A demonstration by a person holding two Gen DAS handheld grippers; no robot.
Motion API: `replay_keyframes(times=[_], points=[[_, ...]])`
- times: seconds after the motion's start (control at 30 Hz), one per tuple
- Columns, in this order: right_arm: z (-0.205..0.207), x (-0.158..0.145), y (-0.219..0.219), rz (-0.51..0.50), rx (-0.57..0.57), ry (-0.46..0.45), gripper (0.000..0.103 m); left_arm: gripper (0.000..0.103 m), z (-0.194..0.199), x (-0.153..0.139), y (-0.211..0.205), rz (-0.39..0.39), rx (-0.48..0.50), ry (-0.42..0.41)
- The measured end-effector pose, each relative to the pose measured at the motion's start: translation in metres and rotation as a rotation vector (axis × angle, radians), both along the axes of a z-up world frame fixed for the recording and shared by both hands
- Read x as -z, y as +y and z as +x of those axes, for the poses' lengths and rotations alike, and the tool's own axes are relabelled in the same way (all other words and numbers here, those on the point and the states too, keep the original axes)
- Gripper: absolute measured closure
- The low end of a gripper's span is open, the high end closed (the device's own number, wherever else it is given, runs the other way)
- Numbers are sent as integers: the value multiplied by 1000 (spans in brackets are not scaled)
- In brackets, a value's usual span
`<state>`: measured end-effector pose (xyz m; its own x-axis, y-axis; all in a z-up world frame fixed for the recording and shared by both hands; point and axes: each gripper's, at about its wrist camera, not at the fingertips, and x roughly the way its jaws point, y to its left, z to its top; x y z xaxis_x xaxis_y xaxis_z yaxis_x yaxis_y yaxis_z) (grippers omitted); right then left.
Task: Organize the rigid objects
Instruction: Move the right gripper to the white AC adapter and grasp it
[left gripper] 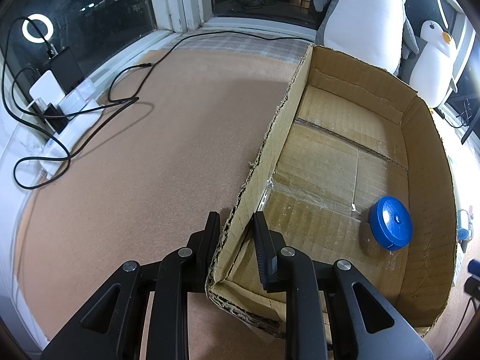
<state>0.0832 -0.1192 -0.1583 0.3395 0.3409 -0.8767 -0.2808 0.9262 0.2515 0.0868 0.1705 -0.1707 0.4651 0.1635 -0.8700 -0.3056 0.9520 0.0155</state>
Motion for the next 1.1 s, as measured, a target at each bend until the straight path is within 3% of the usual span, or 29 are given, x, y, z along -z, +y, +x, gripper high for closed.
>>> replay_keyframes(times=[0.37, 0.57, 0.77, 0.9, 1.1], points=[[11, 15, 20, -18, -11, 42, 41, 82, 0, 0, -1, -3, -2, -1], [22, 21, 33, -53, -27, 43, 46, 82, 1, 0, -1, -6, -4, -2], [21, 29, 51, -142, -70, 16, 55, 82, 1, 0, -1, -6, -5, -3], [18, 30, 58, -217, -89, -23, 69, 82, 1, 0, -1, -6, -4, -3], [16, 28, 51, -208, -85, -28, 71, 82, 0, 0, -1, -6, -3, -3]])
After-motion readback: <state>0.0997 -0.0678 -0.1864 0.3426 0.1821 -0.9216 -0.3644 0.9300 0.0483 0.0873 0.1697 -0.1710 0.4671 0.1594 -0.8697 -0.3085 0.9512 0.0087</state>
